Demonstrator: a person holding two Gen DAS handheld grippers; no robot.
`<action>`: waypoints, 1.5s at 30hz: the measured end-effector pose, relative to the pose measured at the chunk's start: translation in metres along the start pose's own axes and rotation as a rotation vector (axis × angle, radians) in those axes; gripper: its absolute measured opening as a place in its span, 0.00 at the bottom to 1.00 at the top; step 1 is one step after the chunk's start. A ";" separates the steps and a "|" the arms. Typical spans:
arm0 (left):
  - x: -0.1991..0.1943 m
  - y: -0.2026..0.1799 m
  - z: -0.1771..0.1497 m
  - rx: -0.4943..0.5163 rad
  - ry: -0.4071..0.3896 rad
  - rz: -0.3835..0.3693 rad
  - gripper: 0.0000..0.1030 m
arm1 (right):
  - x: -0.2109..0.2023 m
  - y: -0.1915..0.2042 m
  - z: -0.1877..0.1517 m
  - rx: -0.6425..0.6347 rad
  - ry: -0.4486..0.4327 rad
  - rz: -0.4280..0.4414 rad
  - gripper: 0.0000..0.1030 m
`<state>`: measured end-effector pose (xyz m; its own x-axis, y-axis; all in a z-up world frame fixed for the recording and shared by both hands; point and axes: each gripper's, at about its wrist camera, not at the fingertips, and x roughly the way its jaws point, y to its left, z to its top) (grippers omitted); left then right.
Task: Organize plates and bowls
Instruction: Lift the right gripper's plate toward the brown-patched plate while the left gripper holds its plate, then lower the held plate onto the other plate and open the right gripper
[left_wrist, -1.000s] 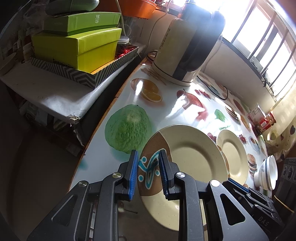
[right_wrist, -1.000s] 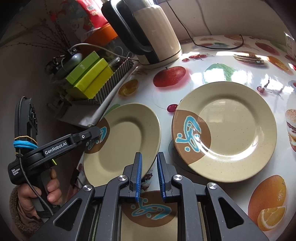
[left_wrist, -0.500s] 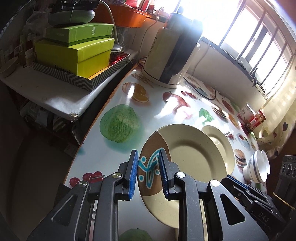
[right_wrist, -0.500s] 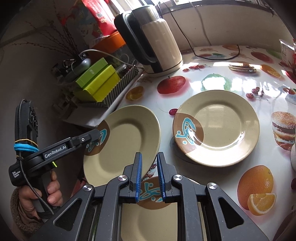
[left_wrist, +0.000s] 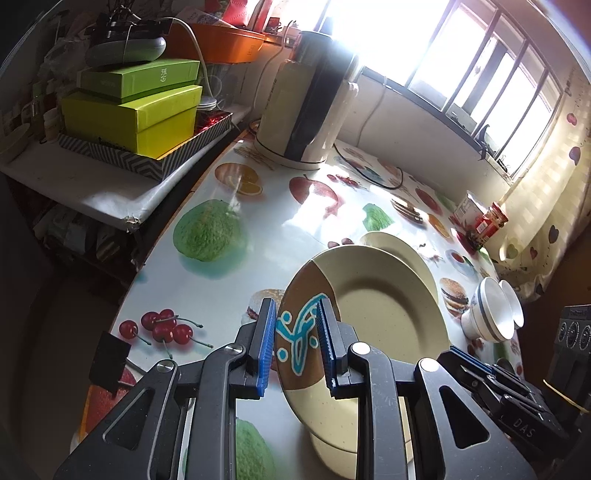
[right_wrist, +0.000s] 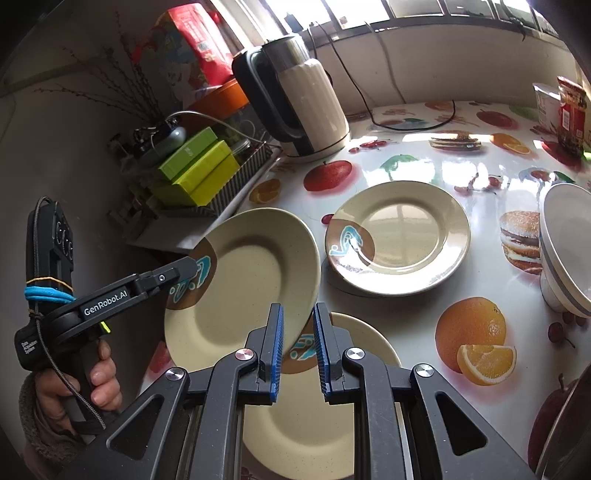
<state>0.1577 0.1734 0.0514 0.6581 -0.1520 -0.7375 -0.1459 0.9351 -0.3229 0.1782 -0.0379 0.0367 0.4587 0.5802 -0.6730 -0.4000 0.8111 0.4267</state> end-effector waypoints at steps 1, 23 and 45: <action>-0.001 -0.003 -0.002 0.005 0.001 -0.002 0.23 | -0.004 -0.002 -0.002 0.003 -0.002 -0.001 0.16; 0.008 -0.032 -0.052 0.022 0.062 -0.028 0.23 | -0.036 -0.032 -0.044 0.047 -0.004 -0.051 0.16; 0.016 -0.030 -0.066 0.024 0.091 -0.005 0.23 | -0.025 -0.040 -0.059 0.061 0.043 -0.064 0.17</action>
<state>0.1239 0.1215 0.0102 0.5891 -0.1839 -0.7869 -0.1244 0.9415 -0.3131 0.1362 -0.0893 0.0006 0.4469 0.5246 -0.7246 -0.3210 0.8501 0.4174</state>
